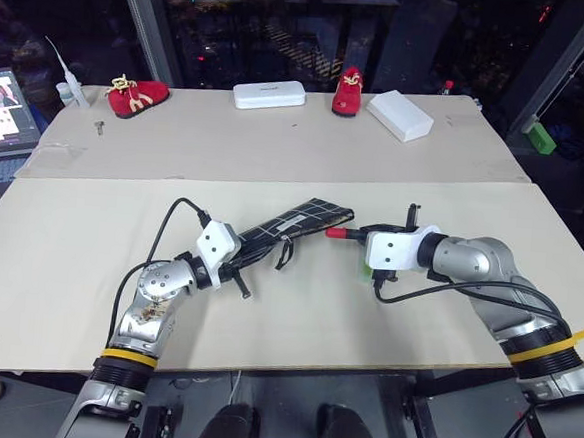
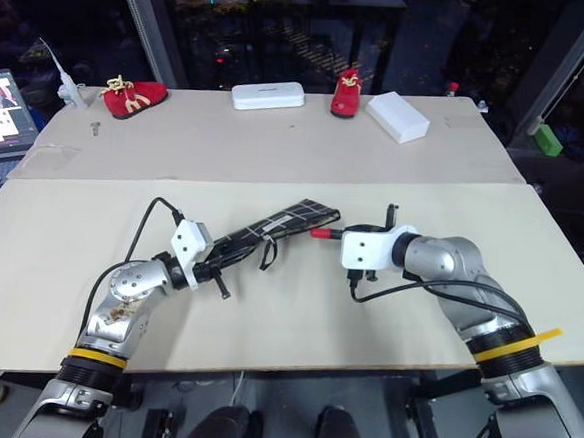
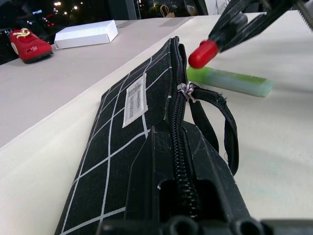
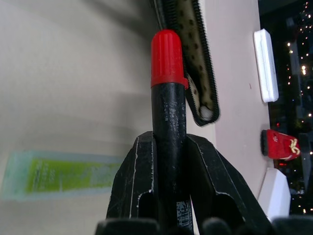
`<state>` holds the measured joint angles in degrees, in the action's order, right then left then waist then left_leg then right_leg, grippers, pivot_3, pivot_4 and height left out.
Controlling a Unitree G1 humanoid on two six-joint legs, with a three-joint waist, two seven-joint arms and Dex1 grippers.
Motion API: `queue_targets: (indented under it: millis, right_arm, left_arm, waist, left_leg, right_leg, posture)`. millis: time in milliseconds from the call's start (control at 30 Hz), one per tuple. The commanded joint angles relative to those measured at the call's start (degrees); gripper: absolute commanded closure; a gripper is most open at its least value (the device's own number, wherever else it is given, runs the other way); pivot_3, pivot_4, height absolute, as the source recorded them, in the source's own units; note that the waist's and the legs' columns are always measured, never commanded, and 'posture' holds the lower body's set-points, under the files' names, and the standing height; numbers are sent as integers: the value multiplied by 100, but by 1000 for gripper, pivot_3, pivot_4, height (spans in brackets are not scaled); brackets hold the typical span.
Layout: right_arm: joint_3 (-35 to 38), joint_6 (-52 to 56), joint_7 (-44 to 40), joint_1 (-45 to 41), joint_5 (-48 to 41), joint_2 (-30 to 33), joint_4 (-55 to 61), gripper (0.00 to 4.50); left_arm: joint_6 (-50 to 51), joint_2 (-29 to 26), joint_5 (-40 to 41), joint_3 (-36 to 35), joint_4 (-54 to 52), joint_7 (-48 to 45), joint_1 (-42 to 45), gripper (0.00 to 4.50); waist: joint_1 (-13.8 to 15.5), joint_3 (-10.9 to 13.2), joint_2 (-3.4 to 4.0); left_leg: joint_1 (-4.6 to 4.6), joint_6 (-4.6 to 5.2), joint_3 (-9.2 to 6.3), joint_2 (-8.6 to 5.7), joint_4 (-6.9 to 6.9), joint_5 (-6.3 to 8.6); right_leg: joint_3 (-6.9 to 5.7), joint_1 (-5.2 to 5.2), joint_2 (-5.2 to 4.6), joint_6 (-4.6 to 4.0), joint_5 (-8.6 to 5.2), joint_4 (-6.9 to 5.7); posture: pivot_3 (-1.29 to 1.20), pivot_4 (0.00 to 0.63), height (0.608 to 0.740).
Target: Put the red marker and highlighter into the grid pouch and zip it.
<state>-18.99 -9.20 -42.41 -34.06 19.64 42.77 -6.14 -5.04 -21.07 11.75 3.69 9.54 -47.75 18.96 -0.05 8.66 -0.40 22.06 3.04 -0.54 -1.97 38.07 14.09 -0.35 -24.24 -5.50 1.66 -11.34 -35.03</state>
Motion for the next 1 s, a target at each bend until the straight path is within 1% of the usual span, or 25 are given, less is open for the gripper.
queue_targets:
  millis: [33, 267, 433, 700, 1000]
  right_arm:
    - [163, -171, 83, -233, 42, -50, -21, 4015]
    - [307, -236, 15, -346, -15, 44, -197, 4015]
    - [183, -379, 60, -372, 209, 52, -342, 4015]
    - [-162, -621, 174, -708, 671, -350, -581, 4015]
    - [-729, -1160, 398, -1254, 1202, -1091, -1063, 4015]
  left_arm:
    - [-65, -19, 64, -16, -290, -7, -74, 4500]
    - [-99, -51, 12, -4, -298, -21, -145, 4500]
    - [-82, -16, 25, 8, -327, -3, -163, 4500]
    - [-69, 22, 32, 48, -313, -16, -139, 4500]
    - [-110, 59, 44, 74, -130, -73, 19, 4500]
  waist:
    - [-5, 0, 0]
    - [10, 0, 0]
    - [10, 0, 0]
    - [-48, 0, 0]
    - [-66, 0, 0]
  left_leg:
    - [0, 0, 1, 0, 0, 0]
    - [0, 0, 1, -1, 0, 0]
    - [0, 0, 1, 0, 0, 0]
    - [-4, 0, 7, 1, 0, 0]
    - [-5, 0, 7, 0, 0, 0]
  right_leg:
    - [1, -1, 0, 0, 0, 0]
    - [1, 1, -2, 0, 0, 1]
    - [1, 0, -1, 0, 0, 1]
    - [7, -1, 0, -2, 1, -2]
    - [9, -3, 1, -2, 1, -5]
  posture:
    - [0, 150, 740]
    - [0, 150, 740]
    - [0, 150, 740]
    - [0, 150, 740]
    - [0, 150, 740]
